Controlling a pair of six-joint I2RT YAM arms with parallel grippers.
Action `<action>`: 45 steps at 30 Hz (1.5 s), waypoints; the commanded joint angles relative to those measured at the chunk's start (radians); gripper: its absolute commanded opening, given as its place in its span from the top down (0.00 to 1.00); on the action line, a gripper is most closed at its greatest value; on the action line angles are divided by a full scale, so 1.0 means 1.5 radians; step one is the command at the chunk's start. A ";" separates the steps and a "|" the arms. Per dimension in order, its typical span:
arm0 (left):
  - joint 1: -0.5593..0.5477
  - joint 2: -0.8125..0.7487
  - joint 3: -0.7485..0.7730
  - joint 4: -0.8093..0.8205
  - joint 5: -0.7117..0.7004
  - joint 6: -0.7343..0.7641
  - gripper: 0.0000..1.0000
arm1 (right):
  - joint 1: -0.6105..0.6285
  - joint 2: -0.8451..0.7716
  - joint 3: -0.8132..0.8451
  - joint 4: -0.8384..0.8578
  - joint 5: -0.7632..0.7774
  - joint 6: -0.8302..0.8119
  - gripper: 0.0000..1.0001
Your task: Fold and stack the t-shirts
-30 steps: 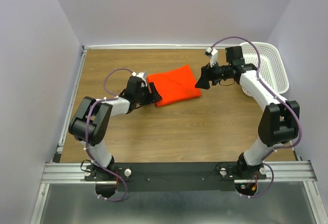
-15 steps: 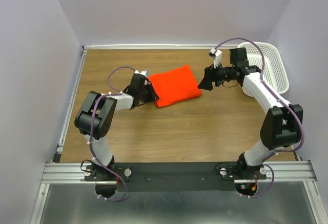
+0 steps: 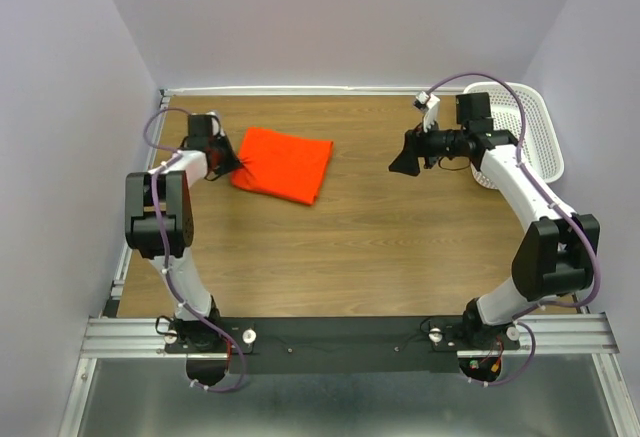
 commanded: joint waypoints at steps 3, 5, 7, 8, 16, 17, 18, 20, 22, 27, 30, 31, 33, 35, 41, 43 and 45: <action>0.147 0.068 0.094 -0.129 -0.046 0.066 0.90 | -0.018 -0.025 -0.019 -0.013 -0.036 -0.012 0.21; 0.170 0.086 0.117 -0.156 -0.058 0.083 0.90 | -0.019 -0.025 -0.019 -0.013 -0.039 -0.013 0.21; 0.193 0.110 0.151 -0.171 -0.075 0.097 0.90 | -0.020 -0.026 -0.020 -0.013 -0.041 -0.013 0.21; 0.197 0.127 0.164 -0.190 -0.100 0.102 0.90 | -0.020 -0.027 -0.020 -0.013 -0.042 -0.014 0.21; 0.229 0.160 0.300 -0.261 -0.239 0.131 0.73 | -0.022 -0.023 -0.023 -0.013 -0.034 -0.020 0.21; 0.229 0.158 0.314 -0.276 -0.255 0.133 0.67 | -0.022 -0.022 -0.023 -0.013 -0.031 -0.021 0.21; 0.229 0.151 0.337 -0.282 -0.283 0.137 0.56 | -0.023 -0.020 -0.023 -0.013 -0.028 -0.022 0.22; 0.229 0.122 0.354 -0.288 -0.333 0.142 0.52 | -0.023 -0.019 -0.023 -0.013 -0.022 -0.022 0.21; 0.229 0.094 0.360 -0.286 -0.371 0.136 0.47 | -0.023 -0.020 -0.023 -0.013 -0.016 -0.023 0.21; 0.220 -0.116 0.243 -0.151 -0.325 0.147 0.45 | -0.022 -0.035 -0.029 -0.011 0.069 -0.053 0.22; 0.210 -0.329 0.063 0.039 -0.151 0.156 0.34 | -0.022 -0.071 -0.039 -0.002 0.145 -0.070 0.20; 0.209 -0.385 0.006 0.104 -0.089 0.144 0.08 | -0.022 -0.085 -0.053 0.018 0.167 -0.067 0.19; 0.210 -0.530 -0.158 0.268 0.041 0.081 0.02 | -0.024 -0.141 -0.078 0.066 0.247 -0.047 0.00; 0.209 -0.601 -0.262 0.345 0.106 0.048 0.02 | -0.024 -0.189 -0.128 0.115 0.314 -0.015 0.00; 0.129 -0.774 -0.295 0.220 0.070 0.186 0.01 | -0.027 -0.344 -0.231 0.253 0.577 0.191 0.00; 0.023 -0.840 -0.309 0.170 -0.052 0.272 0.01 | -0.027 -0.373 -0.268 0.284 0.680 0.279 0.00; -0.054 -0.897 -0.327 0.150 -0.111 0.302 0.01 | -0.030 -0.375 -0.290 0.290 0.752 0.294 0.00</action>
